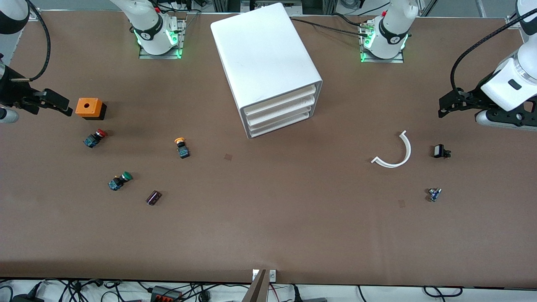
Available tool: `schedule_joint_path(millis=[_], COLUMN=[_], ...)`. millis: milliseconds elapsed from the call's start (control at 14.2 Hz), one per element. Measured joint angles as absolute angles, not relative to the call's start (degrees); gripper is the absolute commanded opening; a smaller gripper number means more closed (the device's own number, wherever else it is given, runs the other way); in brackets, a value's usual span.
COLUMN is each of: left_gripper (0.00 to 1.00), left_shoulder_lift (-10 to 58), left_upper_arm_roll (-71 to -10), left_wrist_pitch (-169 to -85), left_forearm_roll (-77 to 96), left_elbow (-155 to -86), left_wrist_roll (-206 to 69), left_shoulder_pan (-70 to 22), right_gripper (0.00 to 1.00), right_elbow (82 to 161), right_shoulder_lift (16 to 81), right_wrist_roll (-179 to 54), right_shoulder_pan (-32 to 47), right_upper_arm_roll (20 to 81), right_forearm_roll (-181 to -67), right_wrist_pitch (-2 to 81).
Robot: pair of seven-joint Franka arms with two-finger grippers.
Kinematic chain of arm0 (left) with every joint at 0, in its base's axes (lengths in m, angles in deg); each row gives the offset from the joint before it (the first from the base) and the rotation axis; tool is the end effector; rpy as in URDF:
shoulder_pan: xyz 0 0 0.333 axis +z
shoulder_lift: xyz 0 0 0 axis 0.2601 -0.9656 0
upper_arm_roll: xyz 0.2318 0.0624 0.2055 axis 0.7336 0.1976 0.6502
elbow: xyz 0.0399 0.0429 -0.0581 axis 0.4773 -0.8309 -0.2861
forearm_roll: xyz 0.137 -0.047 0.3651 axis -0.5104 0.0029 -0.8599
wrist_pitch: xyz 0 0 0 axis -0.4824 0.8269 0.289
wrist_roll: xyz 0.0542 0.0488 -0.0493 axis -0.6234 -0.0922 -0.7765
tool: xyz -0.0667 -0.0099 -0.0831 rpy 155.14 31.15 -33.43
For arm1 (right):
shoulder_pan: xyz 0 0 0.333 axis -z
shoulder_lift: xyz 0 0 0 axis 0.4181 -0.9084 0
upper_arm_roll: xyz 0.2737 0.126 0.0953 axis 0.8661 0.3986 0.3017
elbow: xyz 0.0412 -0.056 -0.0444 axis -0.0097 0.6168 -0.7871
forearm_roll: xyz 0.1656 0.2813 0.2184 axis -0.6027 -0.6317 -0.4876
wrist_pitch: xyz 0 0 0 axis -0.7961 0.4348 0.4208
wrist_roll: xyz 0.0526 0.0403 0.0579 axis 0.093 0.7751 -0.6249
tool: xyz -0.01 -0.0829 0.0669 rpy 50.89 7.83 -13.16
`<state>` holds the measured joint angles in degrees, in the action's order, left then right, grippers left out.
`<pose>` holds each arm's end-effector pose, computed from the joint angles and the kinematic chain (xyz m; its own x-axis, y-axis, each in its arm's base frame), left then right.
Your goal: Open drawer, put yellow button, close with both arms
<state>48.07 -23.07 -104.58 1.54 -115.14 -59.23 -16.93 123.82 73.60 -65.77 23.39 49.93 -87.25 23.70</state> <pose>0.5663 -0.0297 0.5849 0.9952 -0.0975 -0.0088 -0.0973 -0.9950 0.0204 0.5549 -0.0424 0.5601 0.9988 -0.0488 0.0009 -0.0488 -0.9988 -0.0092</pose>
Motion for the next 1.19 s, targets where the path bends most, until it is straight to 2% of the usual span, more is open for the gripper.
schedule_joint_path(millis=[351, 702, 1053, 1193], left_gripper=[1.0, 1.0, 1.0, 1.0], left_shoulder_lift=[47.88, 44.86, 34.13, 28.23], left_upper_arm_roll=[-23.72, -25.07, -25.34, -27.68], left_wrist_pitch=[-98.49, -89.43, -89.28, -94.04], left_forearm_roll=[2.15, 15.7, 34.53, 39.47], left_elbow=[-115.09, -114.93, -114.96, -114.99], left_wrist_roll=[-59.12, -58.53, -43.74, -39.12], left_shoulder_pan=[-18.43, -20.96, -21.02, -21.46], right_gripper=[1.0, 1.0, 1.0, 1.0], right_elbow=[123.82, 123.82, 123.92, 124.04], right_shoulder_lift=[73.6, 73.59, 73.13, 72.37], right_wrist_roll=[-65.77, -65.77, -65.77, -65.7], right_shoulder_pan=[23.38, 23.37, 23.28, 23.12], right_upper_arm_roll=[50.03, 50.11, 50.43, 50.48], right_forearm_roll=[-87.25, -87.26, -87.36, -87.39], right_wrist_pitch=[23.7, 23.7, 23.7, 23.69])
